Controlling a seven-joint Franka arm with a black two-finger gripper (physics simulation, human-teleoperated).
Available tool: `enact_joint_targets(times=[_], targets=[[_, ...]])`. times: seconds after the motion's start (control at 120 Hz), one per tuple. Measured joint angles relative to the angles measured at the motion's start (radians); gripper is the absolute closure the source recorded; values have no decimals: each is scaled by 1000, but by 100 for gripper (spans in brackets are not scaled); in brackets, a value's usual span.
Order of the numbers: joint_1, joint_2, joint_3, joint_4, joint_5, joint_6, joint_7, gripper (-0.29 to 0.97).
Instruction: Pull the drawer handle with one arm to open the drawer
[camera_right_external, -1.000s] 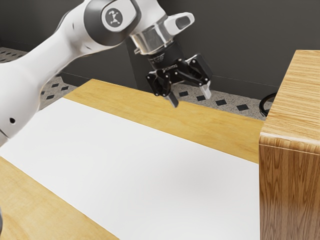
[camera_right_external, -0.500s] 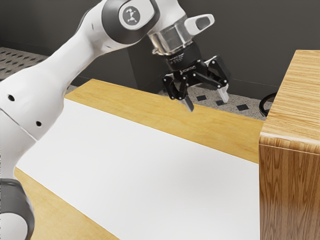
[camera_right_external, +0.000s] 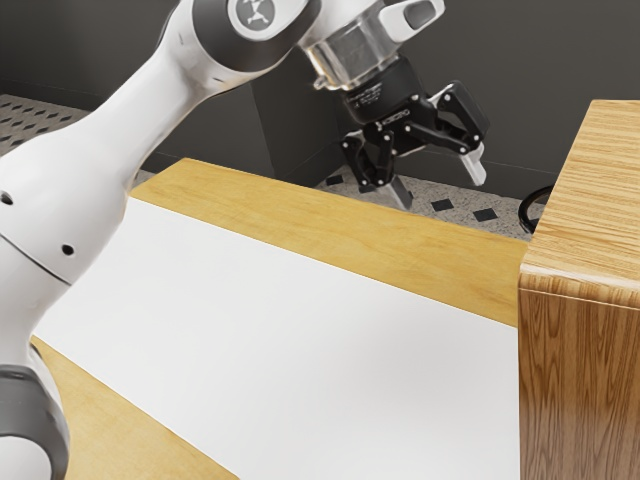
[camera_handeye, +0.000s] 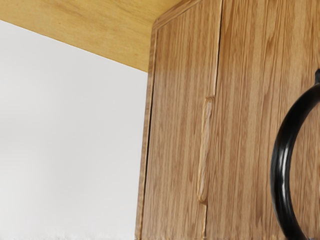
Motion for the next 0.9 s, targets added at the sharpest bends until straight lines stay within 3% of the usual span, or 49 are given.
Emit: enact_joint_targets(times=[0.9], targets=[[-4, -1, -54, -79, 26, 31, -30, 0]])
